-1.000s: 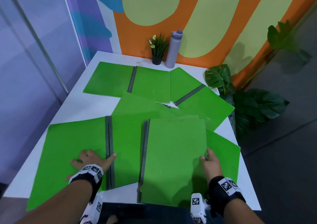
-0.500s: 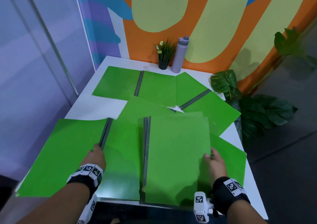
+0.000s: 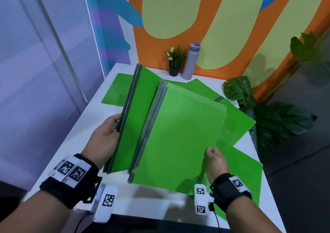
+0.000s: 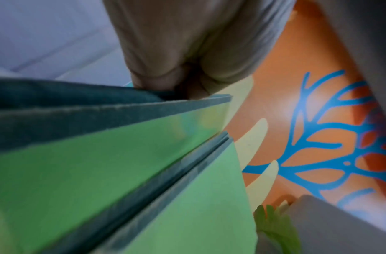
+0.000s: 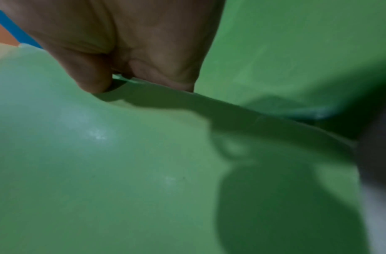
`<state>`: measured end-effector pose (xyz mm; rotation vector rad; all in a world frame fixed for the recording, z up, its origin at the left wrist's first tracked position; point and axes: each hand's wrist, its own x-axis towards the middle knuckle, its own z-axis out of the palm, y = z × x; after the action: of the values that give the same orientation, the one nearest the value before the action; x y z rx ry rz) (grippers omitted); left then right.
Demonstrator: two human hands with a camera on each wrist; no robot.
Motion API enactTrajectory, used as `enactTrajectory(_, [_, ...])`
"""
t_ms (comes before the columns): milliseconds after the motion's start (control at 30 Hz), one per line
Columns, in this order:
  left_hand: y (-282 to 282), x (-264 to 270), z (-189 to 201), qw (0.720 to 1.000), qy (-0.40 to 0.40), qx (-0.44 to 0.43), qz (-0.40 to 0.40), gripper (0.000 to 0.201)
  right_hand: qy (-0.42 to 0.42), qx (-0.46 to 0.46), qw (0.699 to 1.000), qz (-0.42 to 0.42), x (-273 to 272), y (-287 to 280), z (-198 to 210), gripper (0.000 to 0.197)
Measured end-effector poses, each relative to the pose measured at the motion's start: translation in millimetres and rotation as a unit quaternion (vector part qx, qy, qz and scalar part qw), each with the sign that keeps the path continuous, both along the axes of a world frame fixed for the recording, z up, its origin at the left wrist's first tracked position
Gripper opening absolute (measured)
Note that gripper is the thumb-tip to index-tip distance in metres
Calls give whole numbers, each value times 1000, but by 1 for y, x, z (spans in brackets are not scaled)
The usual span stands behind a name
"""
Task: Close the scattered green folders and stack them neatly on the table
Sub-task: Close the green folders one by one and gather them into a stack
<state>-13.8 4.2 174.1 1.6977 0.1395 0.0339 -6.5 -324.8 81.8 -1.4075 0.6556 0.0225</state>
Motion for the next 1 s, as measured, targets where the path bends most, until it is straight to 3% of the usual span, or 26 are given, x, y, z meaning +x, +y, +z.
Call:
enactTrajectory(67, [1, -3, -12, 995, 60, -74, -1, 48, 16, 53, 998, 14, -1, 19, -4, 47])
enactTrajectory(133, [-8, -12, -22, 996, 80, -2, -40, 36, 32, 89, 995, 24, -4, 33, -9, 54])
enactTrajectory(200, [-17, -17, -37, 987, 80, 122, -71, 44, 35, 84, 995, 51, -5, 45, -10, 59])
enactTrajectory(267, [-21, -19, -46, 976, 87, 192, -46, 48, 21, 11, 995, 94, -3, 51, -16, 59])
enactTrajectory(333, [-17, -17, -55, 971, 108, 212, -3, 46, 18, -154, 975, 156, 1, 52, -26, 56])
enactTrajectory(400, [-8, -15, -65, 967, 129, 216, 28, 44, 70, -348, 907, 228, 0, 47, -42, 62])
enactTrajectory(467, [1, -13, -74, 964, 152, 212, 57, 39, 142, -452, 837, 274, -10, 40, -63, 71])
enactTrajectory(567, [14, -11, -89, 960, 185, 192, 91, 41, 174, -479, 773, 378, -32, 31, -85, 86])
enactTrajectory(633, [23, -10, -100, 959, 210, 166, 97, 44, 155, -507, 712, 460, -42, 19, -94, 94])
enactTrajectory(700, [28, -11, -109, 957, 238, 141, 86, 46, 127, -521, 679, 502, -46, -1, -93, 101])
enactTrajectory(767, [28, -14, -116, 957, 257, 117, 67, 45, 115, -530, 671, 505, -46, -23, -86, 103])
enactTrajectory(900, [20, -19, -132, 954, 283, 86, 37, 55, 165, -563, 736, 338, -47, -42, -79, 75])
enactTrajectory(1000, [15, -19, -144, 948, 303, 87, 37, 54, 249, -550, 751, 267, -51, -31, -80, 84])
